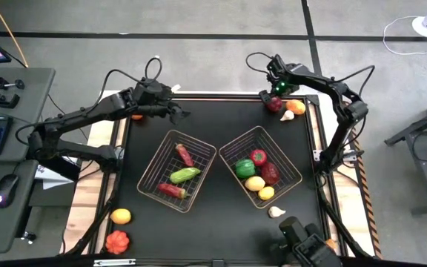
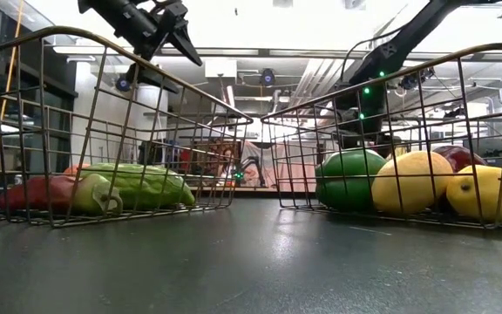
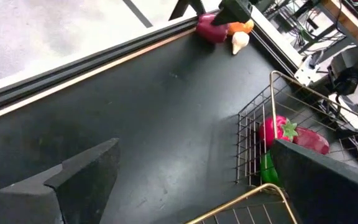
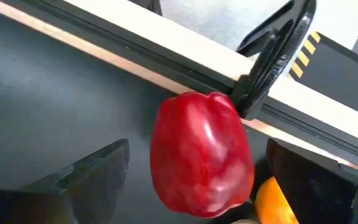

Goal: Sort produce into baskets
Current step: Put the apple into the right basket

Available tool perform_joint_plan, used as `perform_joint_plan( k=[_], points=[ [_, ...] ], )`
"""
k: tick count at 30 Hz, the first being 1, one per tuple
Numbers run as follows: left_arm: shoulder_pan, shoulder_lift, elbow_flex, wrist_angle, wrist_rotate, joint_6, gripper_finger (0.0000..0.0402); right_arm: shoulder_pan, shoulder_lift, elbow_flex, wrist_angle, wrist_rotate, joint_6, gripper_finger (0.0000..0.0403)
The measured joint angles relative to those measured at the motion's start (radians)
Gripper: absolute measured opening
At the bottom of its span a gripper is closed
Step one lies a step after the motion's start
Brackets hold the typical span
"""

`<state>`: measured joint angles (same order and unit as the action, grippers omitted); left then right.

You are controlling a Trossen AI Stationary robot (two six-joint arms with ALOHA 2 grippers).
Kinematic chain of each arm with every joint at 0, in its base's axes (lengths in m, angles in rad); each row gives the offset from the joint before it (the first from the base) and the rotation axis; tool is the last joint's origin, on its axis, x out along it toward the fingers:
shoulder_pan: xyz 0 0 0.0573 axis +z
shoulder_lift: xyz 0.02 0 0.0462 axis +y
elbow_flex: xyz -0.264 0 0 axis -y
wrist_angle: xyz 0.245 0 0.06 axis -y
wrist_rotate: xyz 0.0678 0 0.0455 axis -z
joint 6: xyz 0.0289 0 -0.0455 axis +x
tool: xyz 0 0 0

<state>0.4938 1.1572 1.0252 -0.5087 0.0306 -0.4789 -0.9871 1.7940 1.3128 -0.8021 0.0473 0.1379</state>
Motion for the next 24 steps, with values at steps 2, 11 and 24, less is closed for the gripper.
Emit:
perform_joint_plan(
  k=[2, 11, 24],
  points=[
    [0.0, 0.0, 0.0, 0.0, -0.002, 0.0, 0.04, 0.0, 0.0, 0.0, -0.006, 0.007, -0.003, 0.0372],
    [0.0, 0.0, 0.0, 0.001, -0.014, 0.0, 0.04, 0.014, 0.0, -0.046, 0.013, 0.027, 0.019, 0.0372],
    [0.0, 0.0, 0.0, 0.008, -0.017, 0.0, 0.04, 0.014, 0.0, -0.106, 0.121, 0.065, 0.051, 0.0365]
  ],
)
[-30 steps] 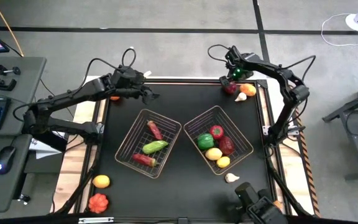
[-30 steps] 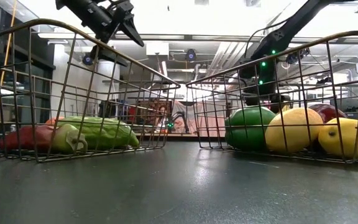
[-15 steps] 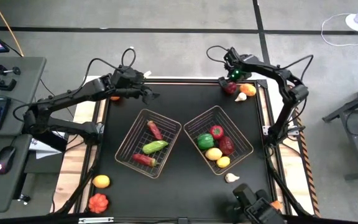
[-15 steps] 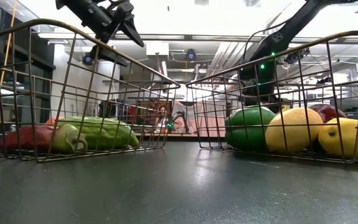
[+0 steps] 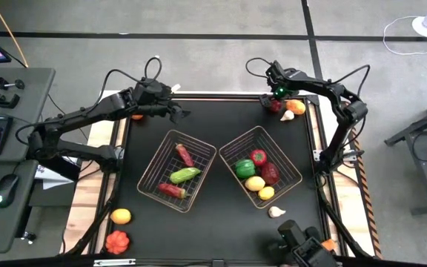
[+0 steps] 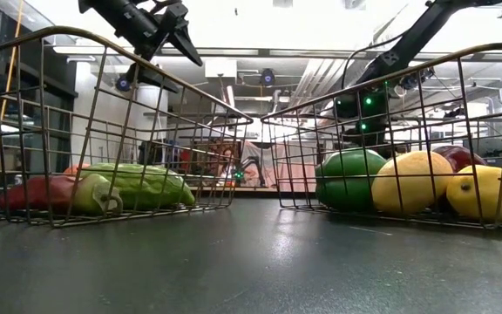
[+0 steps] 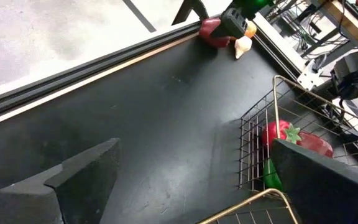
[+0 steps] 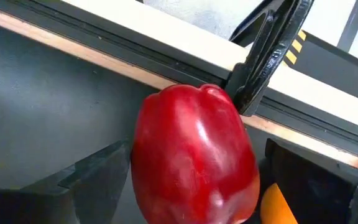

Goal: Sort produce into baskets
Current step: Put the apple into the right basket

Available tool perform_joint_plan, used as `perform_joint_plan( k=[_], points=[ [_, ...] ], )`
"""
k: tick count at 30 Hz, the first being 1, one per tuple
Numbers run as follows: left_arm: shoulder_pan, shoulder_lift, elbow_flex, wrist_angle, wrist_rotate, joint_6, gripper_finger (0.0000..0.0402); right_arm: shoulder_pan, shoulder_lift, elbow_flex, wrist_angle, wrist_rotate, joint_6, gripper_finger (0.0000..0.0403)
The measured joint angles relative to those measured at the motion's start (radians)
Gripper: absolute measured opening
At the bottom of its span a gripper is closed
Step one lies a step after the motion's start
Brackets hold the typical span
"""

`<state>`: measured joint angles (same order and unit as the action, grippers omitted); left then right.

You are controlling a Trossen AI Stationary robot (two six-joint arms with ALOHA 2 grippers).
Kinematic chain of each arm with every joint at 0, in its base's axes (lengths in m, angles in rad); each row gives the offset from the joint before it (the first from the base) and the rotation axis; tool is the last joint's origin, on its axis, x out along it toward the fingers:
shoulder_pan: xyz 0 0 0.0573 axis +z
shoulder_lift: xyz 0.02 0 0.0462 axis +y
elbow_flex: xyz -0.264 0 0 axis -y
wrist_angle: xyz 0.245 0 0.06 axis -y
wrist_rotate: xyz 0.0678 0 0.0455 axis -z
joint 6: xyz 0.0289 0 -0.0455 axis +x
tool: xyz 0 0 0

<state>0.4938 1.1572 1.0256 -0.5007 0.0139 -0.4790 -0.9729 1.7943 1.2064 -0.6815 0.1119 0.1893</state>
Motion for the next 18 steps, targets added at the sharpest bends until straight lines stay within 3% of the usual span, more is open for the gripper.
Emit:
perform_joint_plan(
  k=[8, 18],
  points=[
    [-0.003, 0.0, 0.0, 0.006, 0.0, -0.029, 0.04, 0.004, 0.057, 0.006, -0.012, -0.039, 0.04, 0.0328],
    [-0.01, 0.0, 0.0, 0.006, 0.0, -0.044, 0.04, 0.018, 0.066, 0.004, -0.013, -0.014, 0.035, 0.0323]
  ],
)
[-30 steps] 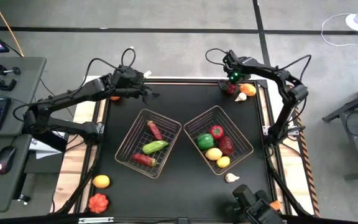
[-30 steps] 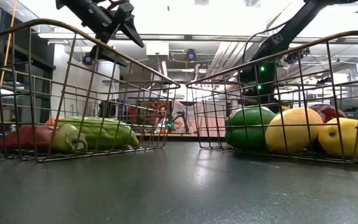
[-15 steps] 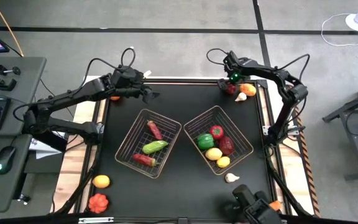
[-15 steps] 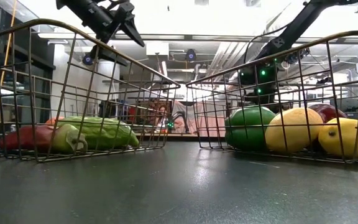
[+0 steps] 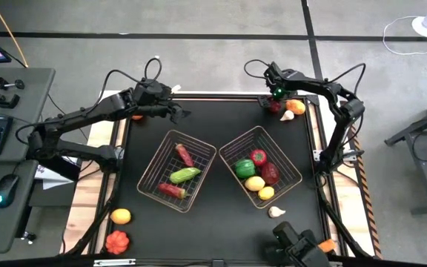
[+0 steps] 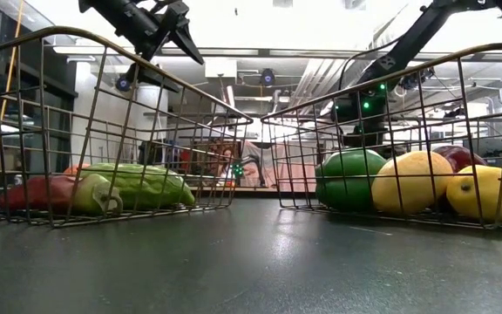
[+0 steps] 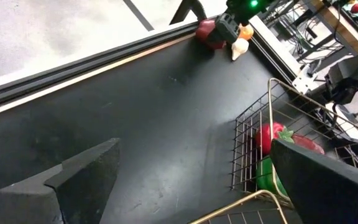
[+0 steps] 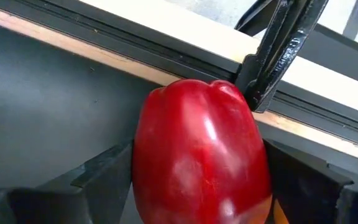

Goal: Sort produce into baskets
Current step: Put the apple into the right basket

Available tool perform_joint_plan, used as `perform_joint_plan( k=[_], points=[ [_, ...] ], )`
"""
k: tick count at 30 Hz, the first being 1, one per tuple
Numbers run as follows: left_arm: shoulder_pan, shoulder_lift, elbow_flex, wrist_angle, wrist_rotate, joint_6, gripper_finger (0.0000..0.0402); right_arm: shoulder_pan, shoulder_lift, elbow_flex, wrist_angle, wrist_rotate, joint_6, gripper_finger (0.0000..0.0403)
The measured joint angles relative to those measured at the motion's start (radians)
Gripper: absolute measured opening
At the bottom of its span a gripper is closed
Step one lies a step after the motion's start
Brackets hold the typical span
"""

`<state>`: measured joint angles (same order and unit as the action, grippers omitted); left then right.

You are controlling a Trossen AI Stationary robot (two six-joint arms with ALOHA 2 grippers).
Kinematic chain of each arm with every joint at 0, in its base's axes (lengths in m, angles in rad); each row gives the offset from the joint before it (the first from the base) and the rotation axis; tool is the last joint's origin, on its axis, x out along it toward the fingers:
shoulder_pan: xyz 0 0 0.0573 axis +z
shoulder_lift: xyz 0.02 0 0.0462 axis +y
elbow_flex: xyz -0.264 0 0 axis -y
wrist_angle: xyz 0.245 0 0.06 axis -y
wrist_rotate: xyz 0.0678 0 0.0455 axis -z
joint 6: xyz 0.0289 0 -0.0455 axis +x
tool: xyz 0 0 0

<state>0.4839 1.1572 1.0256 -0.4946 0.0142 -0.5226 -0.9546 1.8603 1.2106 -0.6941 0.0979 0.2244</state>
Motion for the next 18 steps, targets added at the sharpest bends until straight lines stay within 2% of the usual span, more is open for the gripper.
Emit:
perform_joint_plan(
  k=[4, 7, 10, 14, 18],
  points=[
    [0.0, 0.0, 0.0, 0.0, 0.0, -0.001, 0.04, 0.007, -0.025, -0.002, -0.018, -0.048, -0.024, 0.0293],
    [0.0, 0.0, 0.0, 0.0, 0.0, -0.001, 0.04, 0.031, -0.077, -0.007, -0.041, -0.139, -0.042, 0.0273],
    [0.0, 0.0, 0.0, 0.002, 0.0, -0.001, 0.04, 0.064, -0.185, 0.011, -0.013, -0.204, -0.067, 0.0273],
    [0.0, 0.0, 0.0, 0.016, 0.0, -0.001, 0.04, 0.13, -0.322, 0.011, 0.001, -0.221, -0.073, 0.0273],
    [0.0, 0.0, 0.001, 0.033, 0.0, 0.0, 0.04, 0.217, -0.453, 0.012, -0.019, -0.333, -0.065, 0.0278]
  ],
)
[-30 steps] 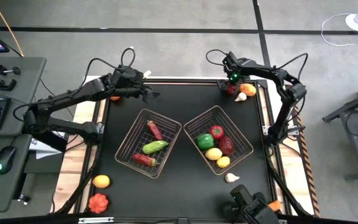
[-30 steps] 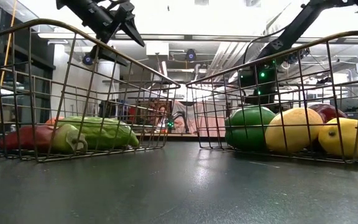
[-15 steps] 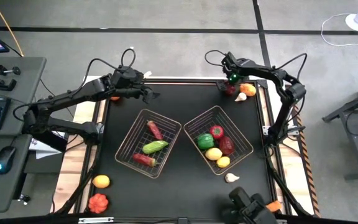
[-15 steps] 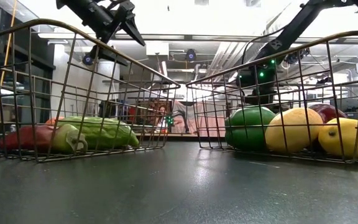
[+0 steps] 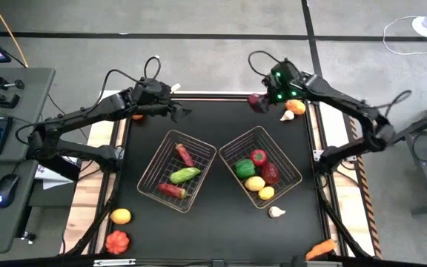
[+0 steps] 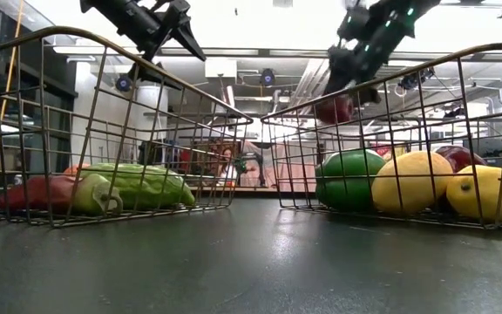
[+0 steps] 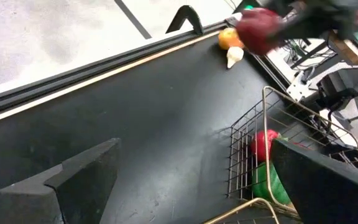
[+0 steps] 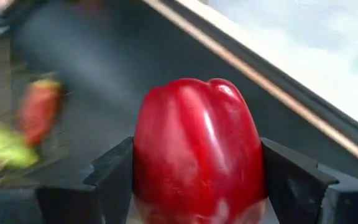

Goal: Sort produce into baskets
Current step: Put the apple into the right basket

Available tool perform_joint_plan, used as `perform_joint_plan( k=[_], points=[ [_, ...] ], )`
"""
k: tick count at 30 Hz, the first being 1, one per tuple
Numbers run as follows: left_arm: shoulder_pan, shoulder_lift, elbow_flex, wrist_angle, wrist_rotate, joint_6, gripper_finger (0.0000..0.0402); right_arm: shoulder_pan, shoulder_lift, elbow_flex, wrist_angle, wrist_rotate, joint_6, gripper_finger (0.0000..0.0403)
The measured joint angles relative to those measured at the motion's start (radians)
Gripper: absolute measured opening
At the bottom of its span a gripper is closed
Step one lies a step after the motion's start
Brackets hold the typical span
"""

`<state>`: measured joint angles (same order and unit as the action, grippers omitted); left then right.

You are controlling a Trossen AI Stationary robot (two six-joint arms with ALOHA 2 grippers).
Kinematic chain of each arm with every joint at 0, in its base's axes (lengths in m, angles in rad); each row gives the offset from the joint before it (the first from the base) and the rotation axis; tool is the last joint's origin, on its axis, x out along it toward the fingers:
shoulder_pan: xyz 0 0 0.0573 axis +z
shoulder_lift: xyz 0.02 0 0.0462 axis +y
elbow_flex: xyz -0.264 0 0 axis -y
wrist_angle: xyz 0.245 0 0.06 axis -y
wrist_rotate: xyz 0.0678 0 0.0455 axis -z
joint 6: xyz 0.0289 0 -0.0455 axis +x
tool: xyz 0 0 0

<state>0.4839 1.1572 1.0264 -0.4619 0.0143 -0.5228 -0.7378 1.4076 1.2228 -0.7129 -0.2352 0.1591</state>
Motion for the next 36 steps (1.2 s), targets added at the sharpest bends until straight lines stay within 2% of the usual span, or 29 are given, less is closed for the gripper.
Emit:
perform_joint_plan(
  k=[6, 11, 16, 20, 27, 30, 36],
  points=[
    [0.0, 0.0, 0.0, 0.022, 0.0, 0.001, 0.04, 0.214, -0.124, -0.011, -0.184, -0.203, 0.013, 0.0279],
    [0.001, 0.0, 0.0, 0.055, 0.0, 0.011, 0.04, 0.427, -0.146, -0.012, -0.341, -0.174, 0.124, 0.028],
    [0.001, 0.0, 0.0, 0.096, 0.0, 0.028, 0.04, 0.569, -0.142, -0.012, -0.342, -0.088, 0.25, 0.029],
    [0.001, 0.0, 0.0, 0.11, 0.001, 0.029, 0.04, 0.612, -0.142, -0.012, -0.331, -0.056, 0.286, 0.0309],
    [0.001, 0.0, 0.0, 0.111, 0.001, 0.029, 0.04, 0.614, -0.142, -0.011, -0.318, -0.051, 0.281, 0.0326],
    [0.001, 0.0, 0.0, 0.119, 0.001, 0.029, 0.04, 0.614, -0.142, -0.011, -0.329, -0.008, 0.288, 0.0331],
    [0.001, 0.0, 0.0, 0.121, 0.001, 0.029, 0.04, 0.614, -0.114, -0.011, -0.371, 0.007, 0.293, 0.0392]
  ],
)
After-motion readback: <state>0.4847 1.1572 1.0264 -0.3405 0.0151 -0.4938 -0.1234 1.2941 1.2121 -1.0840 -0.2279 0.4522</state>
